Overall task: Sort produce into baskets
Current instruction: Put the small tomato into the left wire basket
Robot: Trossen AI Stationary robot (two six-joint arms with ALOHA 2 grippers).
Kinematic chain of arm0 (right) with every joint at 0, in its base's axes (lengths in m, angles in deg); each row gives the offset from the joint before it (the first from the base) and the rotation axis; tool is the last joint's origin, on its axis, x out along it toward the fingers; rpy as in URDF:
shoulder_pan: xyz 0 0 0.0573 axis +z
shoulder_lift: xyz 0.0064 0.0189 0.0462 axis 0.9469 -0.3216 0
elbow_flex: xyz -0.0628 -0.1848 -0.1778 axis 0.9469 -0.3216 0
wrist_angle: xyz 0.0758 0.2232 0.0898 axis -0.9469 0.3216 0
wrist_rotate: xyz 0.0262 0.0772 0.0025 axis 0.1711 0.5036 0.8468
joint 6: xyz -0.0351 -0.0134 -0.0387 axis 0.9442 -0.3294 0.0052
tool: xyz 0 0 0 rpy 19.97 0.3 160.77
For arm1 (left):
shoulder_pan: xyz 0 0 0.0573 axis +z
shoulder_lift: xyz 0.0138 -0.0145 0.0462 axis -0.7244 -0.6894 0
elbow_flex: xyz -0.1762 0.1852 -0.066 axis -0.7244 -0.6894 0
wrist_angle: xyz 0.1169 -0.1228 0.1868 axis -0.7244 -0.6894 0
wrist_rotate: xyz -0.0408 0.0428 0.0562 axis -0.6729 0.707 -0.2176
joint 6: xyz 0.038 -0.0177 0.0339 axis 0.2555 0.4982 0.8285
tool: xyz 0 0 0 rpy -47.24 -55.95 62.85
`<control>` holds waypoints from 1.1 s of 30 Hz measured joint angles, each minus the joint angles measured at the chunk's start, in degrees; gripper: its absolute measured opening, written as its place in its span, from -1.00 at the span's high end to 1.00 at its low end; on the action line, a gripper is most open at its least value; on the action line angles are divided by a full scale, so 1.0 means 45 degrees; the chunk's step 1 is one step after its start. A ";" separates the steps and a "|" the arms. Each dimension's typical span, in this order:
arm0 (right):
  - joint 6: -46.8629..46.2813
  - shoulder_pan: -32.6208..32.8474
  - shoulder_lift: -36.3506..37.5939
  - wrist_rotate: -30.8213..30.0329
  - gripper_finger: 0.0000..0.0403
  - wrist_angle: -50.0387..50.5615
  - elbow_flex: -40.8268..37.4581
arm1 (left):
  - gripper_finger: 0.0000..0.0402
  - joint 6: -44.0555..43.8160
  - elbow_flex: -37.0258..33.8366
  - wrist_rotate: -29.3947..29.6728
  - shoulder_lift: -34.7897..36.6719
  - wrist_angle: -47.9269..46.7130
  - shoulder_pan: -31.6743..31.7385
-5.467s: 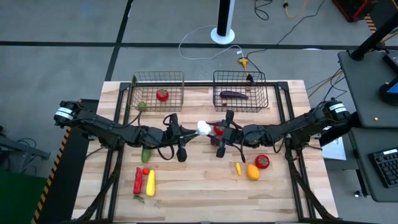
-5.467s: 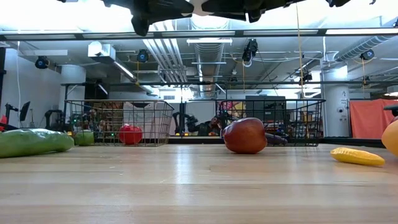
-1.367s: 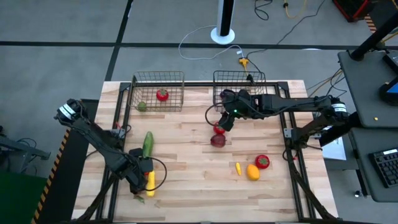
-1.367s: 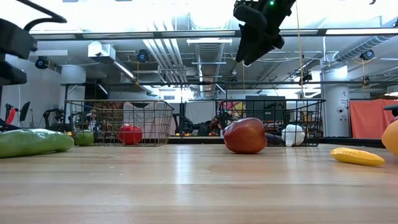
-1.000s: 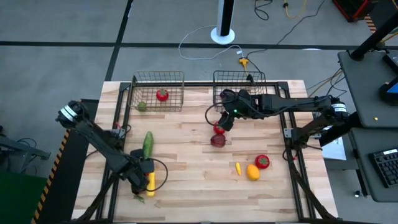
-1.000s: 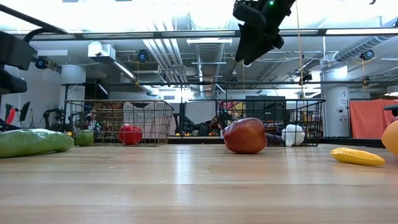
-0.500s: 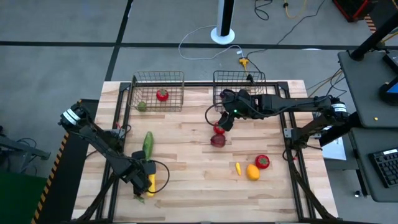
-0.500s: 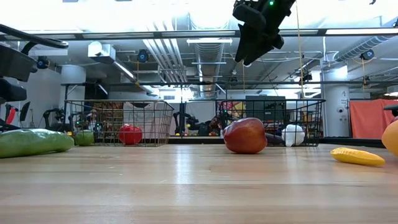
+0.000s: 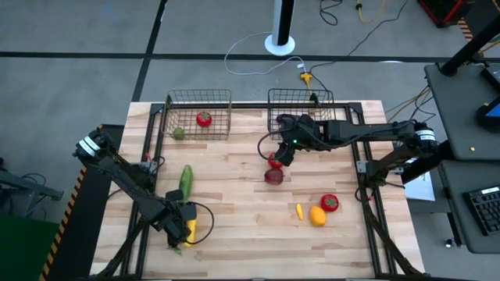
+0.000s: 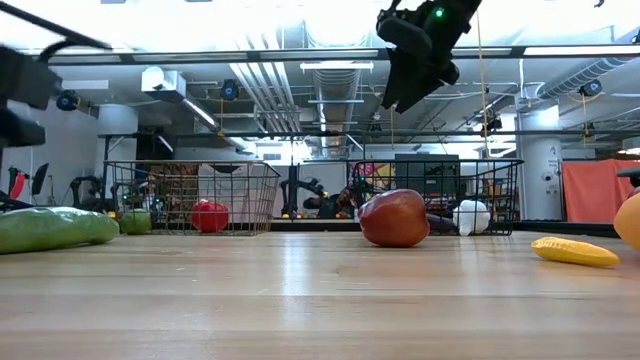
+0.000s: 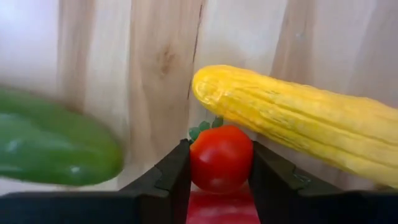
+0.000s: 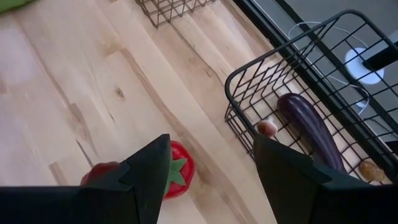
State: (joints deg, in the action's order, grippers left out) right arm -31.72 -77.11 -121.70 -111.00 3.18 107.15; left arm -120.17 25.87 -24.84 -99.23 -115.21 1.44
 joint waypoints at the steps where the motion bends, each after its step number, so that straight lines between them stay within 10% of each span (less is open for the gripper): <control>1: 0.0002 0.0000 0.0000 0.0000 -0.10 -0.0018 -0.0059 | 0.42 0.0000 0.0195 0.0108 0.0009 -0.0329 0.0000; 12: 0.0745 0.0532 0.0029 0.0003 -0.10 -0.2197 -0.1197 | 0.42 0.1461 0.3030 0.4583 0.0456 -0.1623 0.0000; 21: 0.2777 0.2141 0.0034 0.0015 -0.10 -0.7875 -0.3515 | 0.42 0.7659 0.4168 0.9383 0.0690 0.2456 0.0230; 33: 0.5550 0.4351 0.0044 -0.1276 -0.10 -1.1308 -0.3681 | 0.42 1.4994 0.1026 0.6088 0.0727 1.3280 0.2691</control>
State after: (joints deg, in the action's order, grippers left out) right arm -6.74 -57.53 -121.50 -116.75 -47.70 90.58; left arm -52.70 30.48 2.56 -95.95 -55.45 13.55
